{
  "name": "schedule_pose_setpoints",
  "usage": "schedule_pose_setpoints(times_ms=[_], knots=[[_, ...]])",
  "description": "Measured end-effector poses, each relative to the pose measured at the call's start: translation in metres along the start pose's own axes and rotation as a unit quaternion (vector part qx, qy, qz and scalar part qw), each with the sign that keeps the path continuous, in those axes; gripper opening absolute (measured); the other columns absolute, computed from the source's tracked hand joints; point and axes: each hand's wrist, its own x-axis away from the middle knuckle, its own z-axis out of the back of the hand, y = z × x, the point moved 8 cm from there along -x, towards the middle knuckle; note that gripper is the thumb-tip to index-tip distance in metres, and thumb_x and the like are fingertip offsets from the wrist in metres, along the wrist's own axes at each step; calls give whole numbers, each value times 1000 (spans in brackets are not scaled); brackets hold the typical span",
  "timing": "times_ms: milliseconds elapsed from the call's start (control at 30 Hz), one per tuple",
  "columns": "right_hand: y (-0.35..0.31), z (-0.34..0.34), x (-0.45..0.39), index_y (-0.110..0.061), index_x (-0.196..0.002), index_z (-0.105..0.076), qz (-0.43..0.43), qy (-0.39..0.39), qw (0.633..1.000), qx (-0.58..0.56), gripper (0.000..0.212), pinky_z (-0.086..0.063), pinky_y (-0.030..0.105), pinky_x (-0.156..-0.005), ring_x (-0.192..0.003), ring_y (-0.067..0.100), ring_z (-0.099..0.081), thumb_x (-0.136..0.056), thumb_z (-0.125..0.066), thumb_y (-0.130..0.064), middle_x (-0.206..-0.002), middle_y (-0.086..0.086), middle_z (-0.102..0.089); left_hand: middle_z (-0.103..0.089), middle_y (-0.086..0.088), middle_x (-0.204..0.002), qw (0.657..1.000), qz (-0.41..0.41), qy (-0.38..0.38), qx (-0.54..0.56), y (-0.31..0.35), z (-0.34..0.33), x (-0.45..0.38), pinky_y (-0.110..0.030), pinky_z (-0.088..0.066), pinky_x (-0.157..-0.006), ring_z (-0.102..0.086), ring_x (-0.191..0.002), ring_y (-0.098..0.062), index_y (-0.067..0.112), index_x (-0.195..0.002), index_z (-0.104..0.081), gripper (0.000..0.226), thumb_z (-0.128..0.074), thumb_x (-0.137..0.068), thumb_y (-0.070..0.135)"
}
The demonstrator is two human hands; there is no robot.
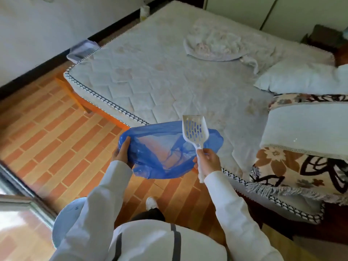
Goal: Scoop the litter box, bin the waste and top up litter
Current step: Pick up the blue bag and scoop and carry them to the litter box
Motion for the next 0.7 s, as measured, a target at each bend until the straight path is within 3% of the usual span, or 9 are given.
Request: schedule_pose_setpoints(times_ms=[133, 300, 433, 633, 700], knots=[[-39, -93, -19, -10, -101, -60, 15, -48, 998, 23, 18, -41, 22, -49, -50, 14, -49, -93, -53, -24, -68, 5, -61, -63, -1, -79, 998, -3, 39, 38, 56, 31, -47, -28, -49, -61, -63, -67, -13, 15, -89, -57, 8, -62, -90, 22], [-83, -193, -33, -12, -97, -60, 30, -103, 993, 40, 13, -41, 24, -49, -49, 15, -47, -91, -54, -22, -67, 6, -61, -63, -3, -83, 992, -15, 92, 82, 115, 76, -98, -30, -51, -68, -62, -73, -16, 16, -91, -55, 12, -64, -89, 24], [-116, -268, -48, -10, -95, -61, 52, -146, 986, 62, 14, -42, 27, -54, -50, 16, -48, -91, -56, -23, -64, 5, -61, -71, 1, -70, 984, -40, 112, 132, 153, 103, -138, -30, -53, -65, -67, -69, -16, 11, -105, -58, 22, -64, -89, 24], [-170, -390, -85, -14, -93, -60, 81, -225, 965, 105, 11, -50, 28, -63, -65, 22, -55, -94, -56, -24, -69, 5, -62, -70, 5, -58, 962, -79, 182, 189, 213, 136, -210, -23, -54, -52, -68, -55, -10, 15, -95, -60, 12, -64, -89, 25], [-190, -435, -98, -12, -95, -59, 86, -249, 957, 119, 12, -49, 27, -62, -65, 21, -54, -94, -55, -23, -69, 5, -61, -70, 5, -59, 954, -85, 210, 197, 237, 142, -234, -24, -54, -56, -67, -58, -11, 15, -95, -60, 14, -65, -88, 26]])
